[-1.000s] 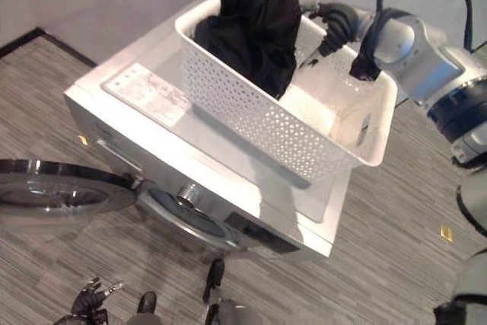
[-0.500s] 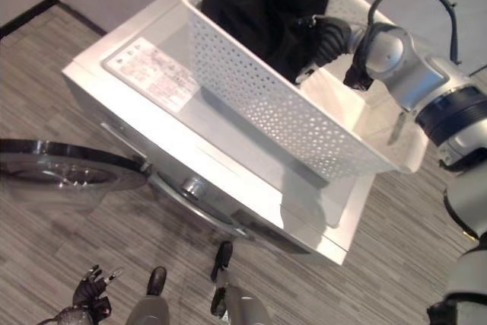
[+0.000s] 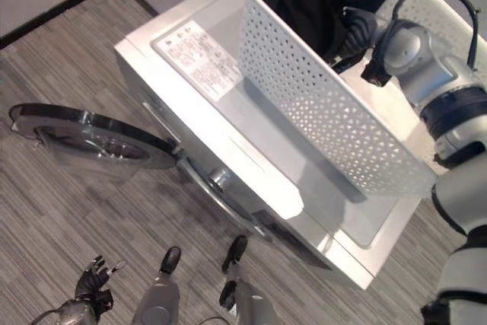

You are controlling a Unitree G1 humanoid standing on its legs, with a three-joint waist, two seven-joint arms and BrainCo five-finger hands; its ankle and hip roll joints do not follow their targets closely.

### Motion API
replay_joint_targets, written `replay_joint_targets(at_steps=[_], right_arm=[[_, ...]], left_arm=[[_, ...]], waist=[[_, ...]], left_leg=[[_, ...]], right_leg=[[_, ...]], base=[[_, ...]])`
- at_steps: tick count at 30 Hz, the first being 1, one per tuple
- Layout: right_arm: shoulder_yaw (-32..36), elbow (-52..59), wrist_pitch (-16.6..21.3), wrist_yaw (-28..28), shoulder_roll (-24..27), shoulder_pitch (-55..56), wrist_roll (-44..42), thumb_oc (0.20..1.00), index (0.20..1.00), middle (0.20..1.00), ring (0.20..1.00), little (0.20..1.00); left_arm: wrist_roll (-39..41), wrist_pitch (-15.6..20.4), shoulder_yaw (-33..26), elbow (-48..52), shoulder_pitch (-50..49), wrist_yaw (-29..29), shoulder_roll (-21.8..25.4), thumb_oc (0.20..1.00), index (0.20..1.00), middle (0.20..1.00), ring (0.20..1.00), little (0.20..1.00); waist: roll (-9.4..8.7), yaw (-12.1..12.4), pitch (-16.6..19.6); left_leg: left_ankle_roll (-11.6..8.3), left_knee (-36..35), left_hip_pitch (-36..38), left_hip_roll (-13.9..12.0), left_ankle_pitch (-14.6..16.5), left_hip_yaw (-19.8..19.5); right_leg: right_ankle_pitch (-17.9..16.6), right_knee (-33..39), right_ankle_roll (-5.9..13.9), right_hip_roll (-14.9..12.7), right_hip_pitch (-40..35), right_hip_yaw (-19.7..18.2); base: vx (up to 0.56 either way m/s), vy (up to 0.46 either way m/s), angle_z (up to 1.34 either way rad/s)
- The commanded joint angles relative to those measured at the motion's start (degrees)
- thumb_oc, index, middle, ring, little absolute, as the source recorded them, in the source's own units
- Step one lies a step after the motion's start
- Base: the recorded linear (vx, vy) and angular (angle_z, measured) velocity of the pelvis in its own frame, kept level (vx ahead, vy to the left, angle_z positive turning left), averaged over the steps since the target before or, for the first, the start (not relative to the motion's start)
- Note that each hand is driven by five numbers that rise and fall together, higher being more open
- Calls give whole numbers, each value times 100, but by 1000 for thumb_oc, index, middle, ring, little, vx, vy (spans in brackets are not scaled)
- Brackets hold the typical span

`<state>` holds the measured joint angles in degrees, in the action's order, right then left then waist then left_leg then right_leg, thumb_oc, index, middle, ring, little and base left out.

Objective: Grab the laundry basket,head to the washer,open it,put in the laundry and shut it.

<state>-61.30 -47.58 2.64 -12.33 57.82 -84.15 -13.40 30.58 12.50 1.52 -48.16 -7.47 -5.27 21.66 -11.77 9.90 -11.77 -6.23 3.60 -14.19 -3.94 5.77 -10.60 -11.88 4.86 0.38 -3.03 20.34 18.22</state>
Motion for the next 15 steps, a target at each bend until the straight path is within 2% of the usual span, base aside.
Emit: replay_joint_targets(at_steps=[1,2,4,5,6,7,8,9,15], right_arm=[[-56,45,25,-74,127,-200,92,840,840,840,840,840],[-131,282,30,-157,192,-103,31,758,758,758,758,758],[-149,367,27,-212,213,-54,-12,727,727,727,727,727],[-182,493,28,-290,227,7,-80,558,558,558,558,558],[-181,495,27,-290,229,8,-80,529,529,529,529,529],[-244,705,28,-441,259,155,-264,341,341,341,341,341],[-242,706,27,-441,260,158,-263,338,338,338,338,338],[-240,767,39,-520,221,309,-340,200,200,200,200,200],[-84,842,18,-718,55,771,-528,200,200,200,200,200]], left_arm=[[69,158,220,218,172,28,333,1000,1000,1000,1000,1000],[61,168,259,277,168,33,319,1000,1000,1000,1000,1000],[56,174,273,281,172,42,315,1000,1000,1000,1000,1000],[59,174,289,287,172,58,310,1000,1000,1000,1000,1000],[59,174,290,287,173,58,310,1000,1000,1000,1000,1000],[68,204,341,371,172,96,290,1000,1000,1000,1000,1000],[68,204,342,371,172,96,291,1000,1000,1000,1000,1000],[63,223,391,455,173,114,269,1000,1000,1000,1000,1000],[55,282,494,734,119,179,271,1000,1000,1000,1000,1000]], waist=[[6,276,-222],[7,279,-237],[6,285,-243],[8,289,-249],[8,291,-249],[17,303,-275],[15,305,-274],[39,331,-306],[143,454,-392]], left_leg=[[243,-770,-16,-146,-946,109],[248,-764,-8,-132,-943,113],[250,-762,-4,-126,-946,113],[252,-761,-4,-121,-950,115],[252,-761,-4,-121,-950,116],[259,-761,-16,-104,-951,116],[259,-761,-16,-104,-951,117],[263,-760,-31,-95,-952,116],[281,-740,-163,-43,-983,98]], right_leg=[[1034,-536,647,-338,-750,-18],[1041,-537,655,-343,-761,-16],[1035,-533,657,-344,-763,-22],[1033,-536,660,-348,-760,-29],[1032,-537,660,-348,-760,-29],[1013,-537,672,-368,-734,-39],[1013,-537,672,-368,-733,-40],[1004,-539,677,-385,-717,-36],[992,-519,690,-417,-659,4]], base=[[14,25,5],[5,19,4],[-1,7,2],[0,0,0],[0,0,0],[0,0,0],[0,0,0],[0,0,0],[0,0,0]])
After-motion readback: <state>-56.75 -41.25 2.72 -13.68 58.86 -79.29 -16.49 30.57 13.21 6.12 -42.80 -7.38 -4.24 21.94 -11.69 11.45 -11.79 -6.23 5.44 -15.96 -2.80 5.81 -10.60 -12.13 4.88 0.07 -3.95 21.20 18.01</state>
